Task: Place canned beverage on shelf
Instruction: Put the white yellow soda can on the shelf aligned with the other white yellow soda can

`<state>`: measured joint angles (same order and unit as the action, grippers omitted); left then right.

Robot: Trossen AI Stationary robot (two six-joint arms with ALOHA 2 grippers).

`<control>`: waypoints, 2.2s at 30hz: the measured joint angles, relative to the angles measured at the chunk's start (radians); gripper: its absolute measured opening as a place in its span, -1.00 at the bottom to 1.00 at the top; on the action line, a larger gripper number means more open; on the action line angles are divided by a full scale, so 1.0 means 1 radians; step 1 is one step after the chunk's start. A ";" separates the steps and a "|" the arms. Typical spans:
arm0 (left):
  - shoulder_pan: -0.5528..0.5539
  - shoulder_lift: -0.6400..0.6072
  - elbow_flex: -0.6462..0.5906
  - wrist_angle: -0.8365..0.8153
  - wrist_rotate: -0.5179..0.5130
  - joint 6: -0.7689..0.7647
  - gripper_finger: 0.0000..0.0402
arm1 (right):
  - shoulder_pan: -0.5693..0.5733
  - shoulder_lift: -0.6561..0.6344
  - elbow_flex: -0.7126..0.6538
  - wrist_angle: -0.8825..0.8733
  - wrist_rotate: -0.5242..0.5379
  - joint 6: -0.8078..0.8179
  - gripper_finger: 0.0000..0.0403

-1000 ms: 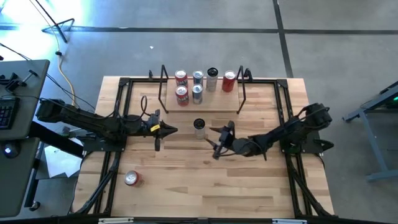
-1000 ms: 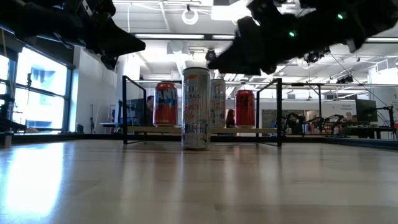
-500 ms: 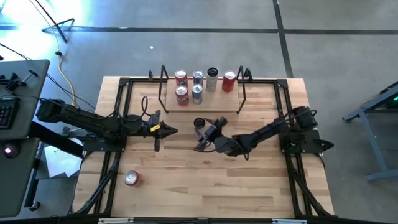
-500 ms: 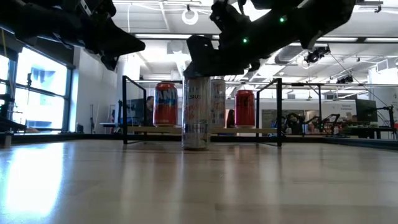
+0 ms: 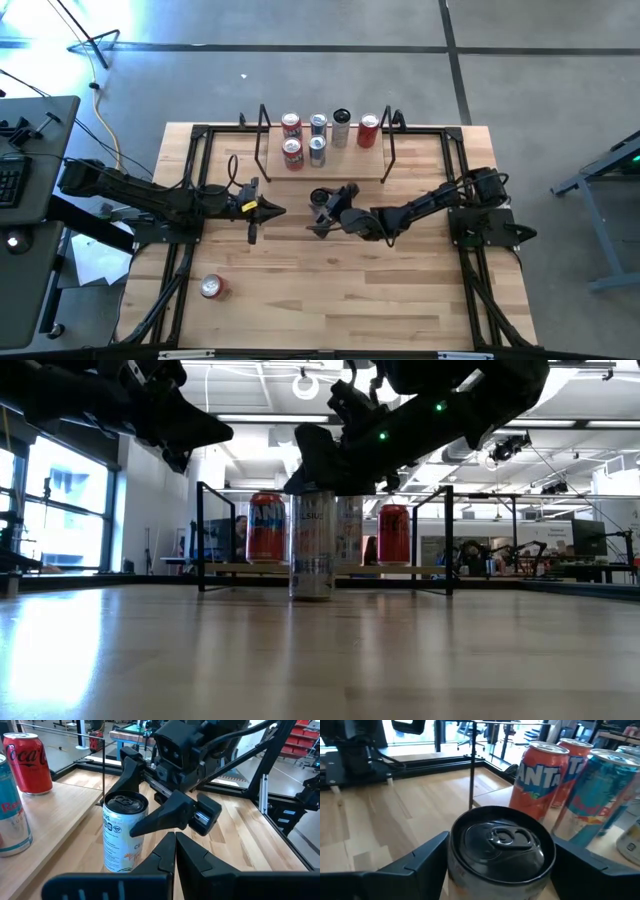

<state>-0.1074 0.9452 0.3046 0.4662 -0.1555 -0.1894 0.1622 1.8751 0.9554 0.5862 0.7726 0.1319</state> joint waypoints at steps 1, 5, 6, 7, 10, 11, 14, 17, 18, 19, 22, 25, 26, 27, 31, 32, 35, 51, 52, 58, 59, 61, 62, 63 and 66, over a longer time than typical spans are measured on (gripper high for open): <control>0.000 0.000 0.000 -0.001 0.000 0.000 -0.99 | -0.001 0.000 0.000 0.002 -0.010 -0.001 0.36; 0.000 0.000 0.000 0.000 0.000 0.000 -0.99 | -0.001 0.000 0.000 0.005 -0.024 -0.040 0.21; 0.000 0.000 0.000 -0.001 0.000 0.000 -0.99 | -0.001 0.000 0.000 0.006 -0.030 -0.056 0.21; 0.000 0.000 0.000 -0.001 0.000 0.000 -0.99 | -0.001 -0.002 0.000 0.005 -0.042 -0.071 0.21; 0.000 0.000 0.000 -0.002 0.000 0.000 -0.99 | -0.002 -0.024 0.000 -0.018 -0.119 -0.114 0.21; 0.000 0.000 0.000 -0.003 0.000 0.000 -0.99 | 0.000 -0.040 -0.002 -0.039 -0.149 -0.126 0.21; 0.000 0.001 0.000 -0.010 0.000 0.000 -0.99 | 0.009 -0.111 -0.003 -0.122 -0.193 -0.170 0.21; 0.000 0.001 0.000 -0.019 0.000 0.000 -0.99 | 0.010 -0.208 -0.003 -0.226 -0.192 -0.209 0.21; 0.000 0.001 0.000 -0.023 0.000 0.000 -0.99 | 0.005 -0.239 -0.006 -0.253 -0.186 -0.229 0.21; 0.000 0.001 0.000 -0.023 0.000 0.000 -0.99 | -0.003 -0.272 -0.015 -0.273 -0.188 -0.258 0.21; 0.000 0.001 0.000 -0.022 0.000 0.000 -0.99 | -0.057 -0.371 -0.054 -0.307 -0.263 -0.317 0.21; 0.000 0.001 0.000 -0.022 0.000 -0.001 -0.99 | -0.147 -0.462 -0.106 -0.304 -0.412 -0.362 0.21; 0.000 0.001 0.000 -0.021 0.000 -0.001 -0.99 | -0.180 -0.487 -0.124 -0.299 -0.457 -0.384 0.21; 0.000 0.001 0.000 -0.022 0.000 -0.001 -0.99 | -0.214 -0.510 -0.142 -0.292 -0.504 -0.407 0.21; 0.000 0.001 0.000 -0.023 0.000 0.000 -0.99 | -0.373 -0.555 -0.173 -0.257 -0.714 -0.433 0.21; 0.000 0.001 0.000 -0.021 0.000 0.000 -0.99 | -0.409 -0.553 -0.174 -0.244 -0.759 -0.432 0.21; 0.000 0.001 0.000 -0.022 0.000 -0.001 -0.99 | -0.507 -0.521 -0.175 -0.214 -0.879 -0.430 0.21; 0.000 0.001 0.000 -0.020 0.000 -0.010 -0.99 | -0.678 -0.323 -0.175 -0.023 -1.044 -0.425 0.21; 0.000 0.001 0.000 -0.020 0.000 -0.010 -0.99 | -0.680 -0.319 -0.175 -0.020 -1.044 -0.427 0.21; 0.000 0.001 0.000 -0.020 0.000 -0.010 -0.99 | -0.688 -0.304 -0.175 0.010 -1.047 -0.428 0.21; 0.000 0.001 0.000 -0.020 0.000 -0.010 -0.99 | -0.690 -0.304 -0.175 0.004 -1.047 -0.425 0.21; 0.000 0.001 0.000 -0.020 0.000 -0.010 -0.99 | -0.694 -0.303 -0.175 0.001 -1.047 -0.414 0.21; 0.000 0.001 0.000 -0.020 0.000 -0.010 -0.99 | -0.697 -0.303 -0.175 0.001 -1.046 -0.404 0.21; 0.000 0.001 0.000 -0.020 0.000 -0.011 -0.99 | -0.699 -0.303 -0.175 0.002 -1.046 -0.399 0.21; 0.000 0.001 0.000 -0.020 0.000 -0.016 -0.99 | -0.700 -0.303 -0.175 0.000 -1.046 -0.381 0.28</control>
<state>-0.1074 0.9463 0.3046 0.4461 -0.1558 -0.2054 -0.5377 1.5719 0.7803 0.5858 -0.2729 -0.2487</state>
